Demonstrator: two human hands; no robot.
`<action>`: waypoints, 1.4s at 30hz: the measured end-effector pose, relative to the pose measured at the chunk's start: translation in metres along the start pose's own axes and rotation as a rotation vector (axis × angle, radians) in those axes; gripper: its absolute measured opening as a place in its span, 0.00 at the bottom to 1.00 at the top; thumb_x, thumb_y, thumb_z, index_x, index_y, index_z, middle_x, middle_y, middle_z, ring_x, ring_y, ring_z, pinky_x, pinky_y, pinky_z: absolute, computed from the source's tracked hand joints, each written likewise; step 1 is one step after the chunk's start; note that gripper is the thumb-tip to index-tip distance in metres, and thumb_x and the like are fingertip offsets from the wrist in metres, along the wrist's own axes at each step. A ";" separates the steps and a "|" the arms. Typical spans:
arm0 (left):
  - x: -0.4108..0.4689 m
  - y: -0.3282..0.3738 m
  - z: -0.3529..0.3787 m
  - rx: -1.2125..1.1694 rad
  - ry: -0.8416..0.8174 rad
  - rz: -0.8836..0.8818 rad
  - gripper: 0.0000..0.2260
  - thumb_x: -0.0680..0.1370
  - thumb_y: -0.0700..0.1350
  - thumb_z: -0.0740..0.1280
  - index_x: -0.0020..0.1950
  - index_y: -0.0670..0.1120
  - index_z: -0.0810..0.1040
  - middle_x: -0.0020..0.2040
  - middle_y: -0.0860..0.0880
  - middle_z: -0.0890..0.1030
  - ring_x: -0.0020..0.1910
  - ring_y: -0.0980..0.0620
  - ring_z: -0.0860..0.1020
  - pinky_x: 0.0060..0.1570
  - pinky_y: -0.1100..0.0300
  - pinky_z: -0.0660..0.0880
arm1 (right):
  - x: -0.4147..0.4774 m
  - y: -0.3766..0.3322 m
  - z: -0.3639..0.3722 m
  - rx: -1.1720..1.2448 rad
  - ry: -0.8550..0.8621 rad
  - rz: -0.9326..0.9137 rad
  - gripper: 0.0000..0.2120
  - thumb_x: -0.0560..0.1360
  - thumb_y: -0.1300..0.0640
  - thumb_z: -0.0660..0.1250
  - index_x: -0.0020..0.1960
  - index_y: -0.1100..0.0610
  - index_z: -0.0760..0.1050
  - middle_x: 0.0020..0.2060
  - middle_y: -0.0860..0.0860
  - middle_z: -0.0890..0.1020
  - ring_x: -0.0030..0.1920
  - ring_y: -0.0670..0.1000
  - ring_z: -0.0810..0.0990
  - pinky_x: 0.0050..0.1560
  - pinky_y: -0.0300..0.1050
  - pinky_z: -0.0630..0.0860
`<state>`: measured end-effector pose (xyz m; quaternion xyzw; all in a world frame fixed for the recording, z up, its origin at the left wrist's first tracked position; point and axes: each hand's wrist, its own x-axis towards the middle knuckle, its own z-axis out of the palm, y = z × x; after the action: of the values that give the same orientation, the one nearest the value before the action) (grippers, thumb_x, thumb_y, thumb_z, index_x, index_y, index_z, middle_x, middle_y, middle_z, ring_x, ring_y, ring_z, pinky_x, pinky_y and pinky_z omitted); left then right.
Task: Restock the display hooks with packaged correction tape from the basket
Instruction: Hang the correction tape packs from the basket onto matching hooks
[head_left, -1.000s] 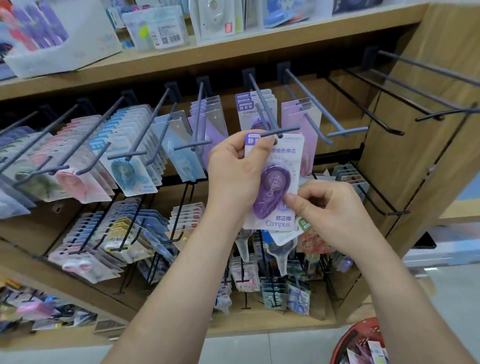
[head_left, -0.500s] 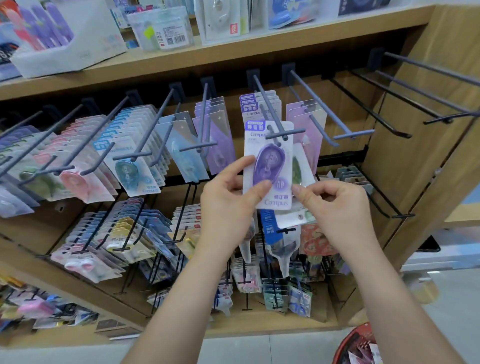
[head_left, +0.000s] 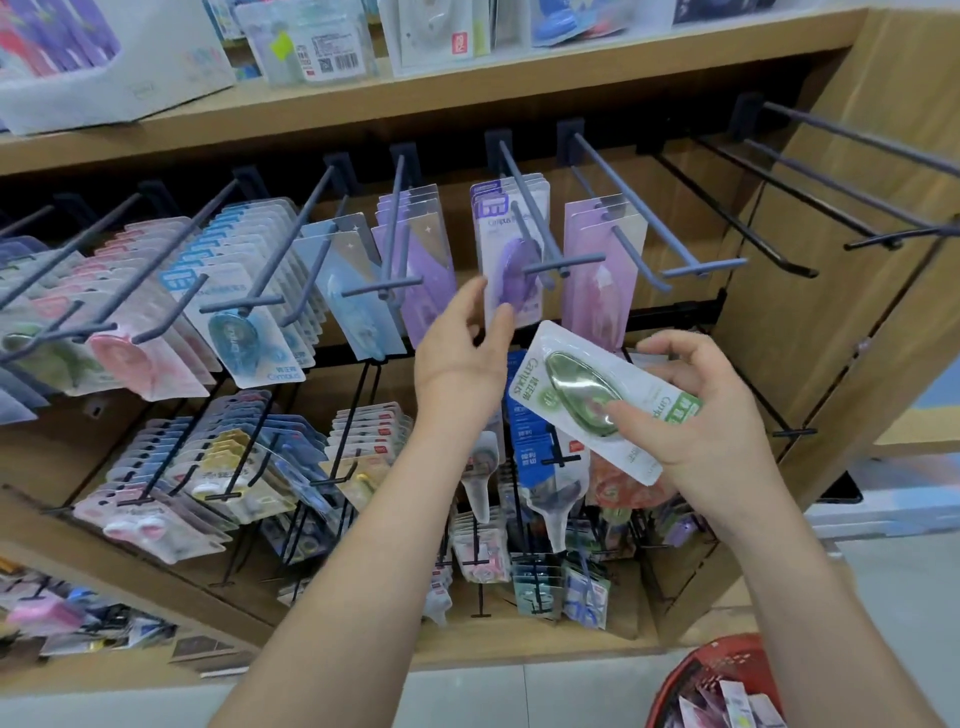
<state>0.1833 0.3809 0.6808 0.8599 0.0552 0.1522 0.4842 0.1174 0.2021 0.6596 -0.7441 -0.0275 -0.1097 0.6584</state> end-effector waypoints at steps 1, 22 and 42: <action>-0.012 -0.002 -0.004 -0.116 -0.025 -0.026 0.16 0.82 0.52 0.63 0.70 0.52 0.75 0.61 0.55 0.79 0.57 0.59 0.77 0.64 0.56 0.73 | 0.001 0.000 0.001 0.043 -0.018 0.002 0.19 0.69 0.63 0.77 0.54 0.47 0.75 0.40 0.43 0.83 0.38 0.43 0.82 0.34 0.38 0.79; -0.100 -0.061 -0.128 -0.387 0.032 -0.199 0.09 0.79 0.39 0.67 0.52 0.52 0.84 0.50 0.49 0.86 0.51 0.50 0.83 0.52 0.54 0.80 | 0.006 -0.016 0.132 0.172 -0.409 -0.013 0.10 0.69 0.61 0.77 0.33 0.58 0.78 0.28 0.55 0.81 0.30 0.48 0.78 0.30 0.46 0.74; -0.073 -0.163 -0.314 -0.632 0.299 -0.191 0.07 0.76 0.39 0.71 0.39 0.48 0.83 0.36 0.49 0.84 0.37 0.49 0.81 0.43 0.48 0.81 | -0.066 -0.043 0.352 -0.157 -0.755 -0.146 0.10 0.83 0.55 0.62 0.51 0.54 0.82 0.39 0.54 0.84 0.33 0.49 0.78 0.33 0.45 0.79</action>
<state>0.0241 0.7047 0.6797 0.6270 0.1560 0.2400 0.7245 0.0895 0.5619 0.6496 -0.7765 -0.3121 0.1234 0.5333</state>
